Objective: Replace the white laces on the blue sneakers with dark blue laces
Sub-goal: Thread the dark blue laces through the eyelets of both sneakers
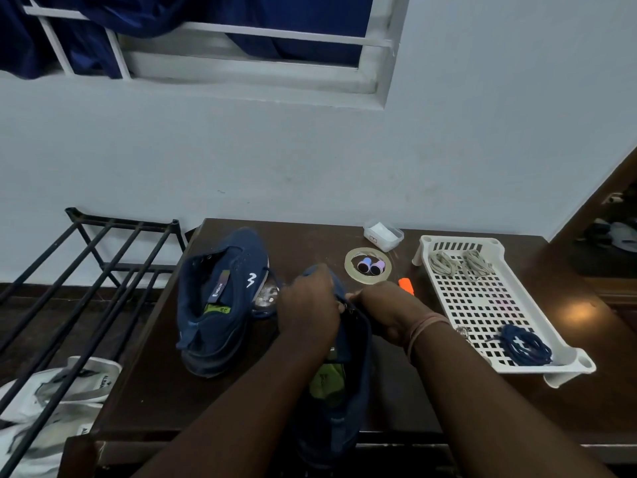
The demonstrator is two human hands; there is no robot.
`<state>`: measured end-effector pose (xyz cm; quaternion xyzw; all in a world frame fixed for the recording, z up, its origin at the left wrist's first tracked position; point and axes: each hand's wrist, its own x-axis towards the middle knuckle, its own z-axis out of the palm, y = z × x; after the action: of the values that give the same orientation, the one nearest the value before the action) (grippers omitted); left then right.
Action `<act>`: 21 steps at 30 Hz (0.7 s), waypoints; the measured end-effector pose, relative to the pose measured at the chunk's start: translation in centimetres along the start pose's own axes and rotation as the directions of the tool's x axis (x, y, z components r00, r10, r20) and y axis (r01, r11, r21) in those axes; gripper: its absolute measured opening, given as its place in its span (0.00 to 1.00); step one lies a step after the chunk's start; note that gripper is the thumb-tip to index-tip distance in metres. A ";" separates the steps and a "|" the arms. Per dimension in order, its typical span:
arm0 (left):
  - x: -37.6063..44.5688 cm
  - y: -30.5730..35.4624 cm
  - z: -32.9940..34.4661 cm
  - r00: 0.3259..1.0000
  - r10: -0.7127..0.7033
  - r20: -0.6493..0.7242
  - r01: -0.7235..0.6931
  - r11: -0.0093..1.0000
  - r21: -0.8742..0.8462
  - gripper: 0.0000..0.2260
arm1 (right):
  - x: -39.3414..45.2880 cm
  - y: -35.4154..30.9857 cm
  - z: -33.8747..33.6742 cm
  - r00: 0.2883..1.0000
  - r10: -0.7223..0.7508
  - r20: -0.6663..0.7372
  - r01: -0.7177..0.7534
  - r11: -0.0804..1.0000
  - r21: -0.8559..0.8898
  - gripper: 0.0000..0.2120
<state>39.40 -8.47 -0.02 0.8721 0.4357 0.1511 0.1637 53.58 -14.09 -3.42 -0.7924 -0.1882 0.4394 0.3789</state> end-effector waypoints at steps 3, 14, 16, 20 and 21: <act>0.1 -0.1 -0.8 0.997 -0.023 0.069 0.026 0.999 -0.046 0.18 | -1.3 -0.3 0.2 1.000 -0.028 0.014 0.029 0.998 -0.050 0.24; 1.5 -7.5 -5.9 0.968 -0.037 0.248 0.074 0.987 -0.143 0.07 | -9.7 -7.4 -4.1 0.427 -0.531 -0.732 0.750 0.661 -0.043 0.05; 1.3 -7.7 -5.9 0.967 0.010 0.255 0.010 0.997 -0.077 0.06 | -8.6 -5.7 -3.3 0.627 -0.635 -0.451 0.564 0.770 -0.299 0.06; 1.3 -6.9 -5.3 0.961 0.073 0.266 -0.052 0.995 -0.084 0.11 | -5.9 -3.3 -0.7 0.906 -0.423 -0.023 0.284 0.647 -0.708 0.06; 1.1 -6.7 -4.8 0.956 0.098 0.278 -0.075 0.993 -0.094 0.12 | -5.5 -3.0 -0.2 0.920 -0.392 -0.006 0.264 0.631 -0.729 0.07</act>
<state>33.33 -3.03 1.64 0.8954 0.3628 0.0503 0.2530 50.85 -15.75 2.02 -0.8617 -0.4535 0.1879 0.1283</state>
